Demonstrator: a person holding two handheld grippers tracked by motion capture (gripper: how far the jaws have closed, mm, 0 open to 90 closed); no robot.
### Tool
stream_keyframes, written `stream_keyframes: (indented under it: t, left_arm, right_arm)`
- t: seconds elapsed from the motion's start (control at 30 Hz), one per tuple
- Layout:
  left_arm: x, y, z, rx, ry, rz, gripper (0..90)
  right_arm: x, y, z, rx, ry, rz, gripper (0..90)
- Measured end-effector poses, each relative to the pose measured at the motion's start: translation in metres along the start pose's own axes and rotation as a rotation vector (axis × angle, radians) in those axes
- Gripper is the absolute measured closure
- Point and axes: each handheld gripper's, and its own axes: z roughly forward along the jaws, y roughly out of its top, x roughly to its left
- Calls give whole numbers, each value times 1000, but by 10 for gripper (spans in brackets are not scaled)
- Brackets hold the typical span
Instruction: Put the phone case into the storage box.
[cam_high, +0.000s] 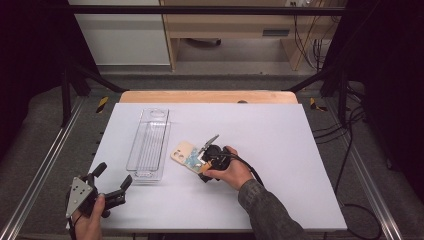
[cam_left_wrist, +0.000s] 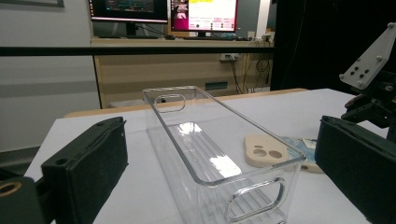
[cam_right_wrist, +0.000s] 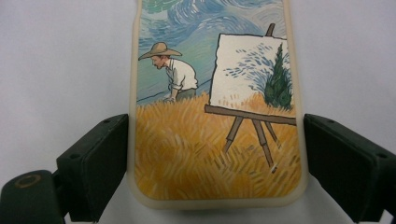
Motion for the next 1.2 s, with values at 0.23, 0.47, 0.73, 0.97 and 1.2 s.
stream_keyframes:
  t: [0.23, 0.47, 0.73, 0.97, 1.2]
  left_arm:
    - [0, 0, -1, -1, 3, -3, 23]
    - [1, 0, -1, -6, 7, -6, 23]
    - [2, 1, -2, -6, 10, -4, 24]
    - [3, 1, -3, -10, 15, -13, 24]
    - [3, 1, -3, -17, 17, -20, 24]
  right_arm:
    - [1, 1, -1, 9, -7, -6, 117]
    - [4, 1, -4, -7, -22, -22, 122]
    - [3, 0, -18, -59, -13, -16, 123]
    - [1, -4, -33, -101, -8, 0, 123]
    - [0, -17, -47, -142, -6, 11, 123]
